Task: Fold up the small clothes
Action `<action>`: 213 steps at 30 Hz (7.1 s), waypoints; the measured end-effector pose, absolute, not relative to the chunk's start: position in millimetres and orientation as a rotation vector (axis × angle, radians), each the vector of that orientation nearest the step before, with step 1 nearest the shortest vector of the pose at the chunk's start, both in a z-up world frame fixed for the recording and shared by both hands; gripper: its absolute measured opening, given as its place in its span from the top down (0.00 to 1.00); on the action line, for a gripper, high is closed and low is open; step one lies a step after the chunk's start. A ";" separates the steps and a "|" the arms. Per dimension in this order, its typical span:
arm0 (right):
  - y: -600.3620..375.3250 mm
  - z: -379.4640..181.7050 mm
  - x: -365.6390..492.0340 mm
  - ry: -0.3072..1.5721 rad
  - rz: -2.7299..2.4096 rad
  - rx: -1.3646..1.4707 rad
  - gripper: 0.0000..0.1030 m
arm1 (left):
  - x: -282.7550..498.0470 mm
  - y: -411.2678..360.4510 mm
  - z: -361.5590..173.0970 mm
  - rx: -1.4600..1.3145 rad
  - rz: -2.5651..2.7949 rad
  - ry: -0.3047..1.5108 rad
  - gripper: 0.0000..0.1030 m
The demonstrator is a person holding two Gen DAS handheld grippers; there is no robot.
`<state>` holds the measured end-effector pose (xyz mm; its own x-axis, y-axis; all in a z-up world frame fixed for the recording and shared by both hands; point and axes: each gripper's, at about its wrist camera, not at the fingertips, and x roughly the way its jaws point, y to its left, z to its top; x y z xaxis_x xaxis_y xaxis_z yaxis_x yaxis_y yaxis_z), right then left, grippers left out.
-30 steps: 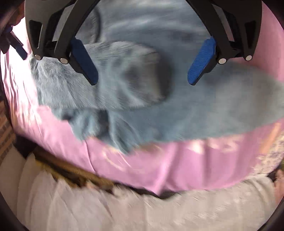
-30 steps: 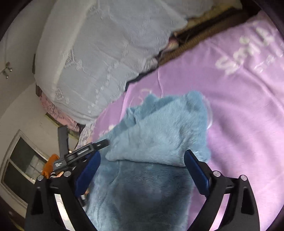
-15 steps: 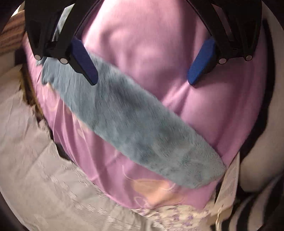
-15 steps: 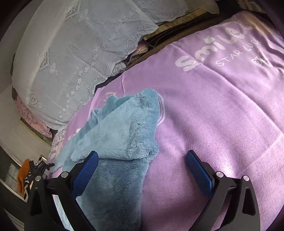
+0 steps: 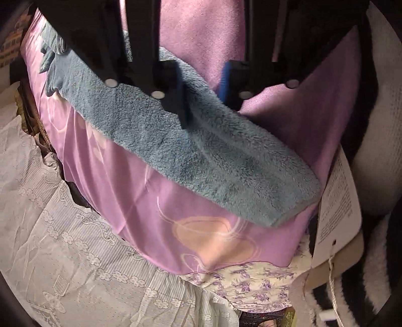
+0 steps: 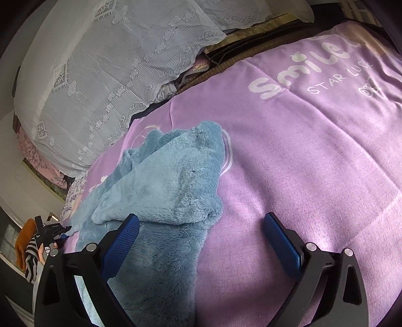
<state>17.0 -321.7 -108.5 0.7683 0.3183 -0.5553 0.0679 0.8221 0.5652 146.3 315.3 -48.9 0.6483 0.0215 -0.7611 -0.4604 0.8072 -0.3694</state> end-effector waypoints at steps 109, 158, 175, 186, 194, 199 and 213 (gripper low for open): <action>-145.9 -20.1 90.1 0.684 0.183 0.003 0.87 | 161.1 87.5 -61.5 0.035 0.095 0.954 0.04; -215.6 -43.9 117.1 0.701 0.378 0.521 0.27 | 174.6 19.6 -19.1 0.111 -0.133 0.839 0.04; -221.5 -75.9 73.4 0.752 0.407 0.410 0.10 | 138.6 57.2 -58.1 0.030 -0.179 0.950 0.04; -284.4 -87.9 -1.2 0.738 0.322 0.543 0.10 | 65.5 110.2 -63.6 -0.014 -0.234 0.987 0.04; -297.1 -104.3 -24.2 0.757 0.341 0.578 0.10 | 30.8 113.8 -68.7 -0.004 -0.345 1.004 0.04; -298.6 -107.6 -44.2 0.758 0.403 0.586 0.10 | 8.8 118.7 -70.7 -0.064 -0.509 1.034 0.04; -272.9 -109.6 -95.8 0.834 0.630 0.511 0.11 | -31.1 121.1 -70.8 -0.101 -0.656 1.046 0.07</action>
<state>-95.8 -272.9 -109.6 0.5124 0.6875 -0.5146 -0.3068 0.7063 0.6380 -31.1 121.1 -70.8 0.3309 -0.5472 -0.7688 0.4540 0.8065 -0.3787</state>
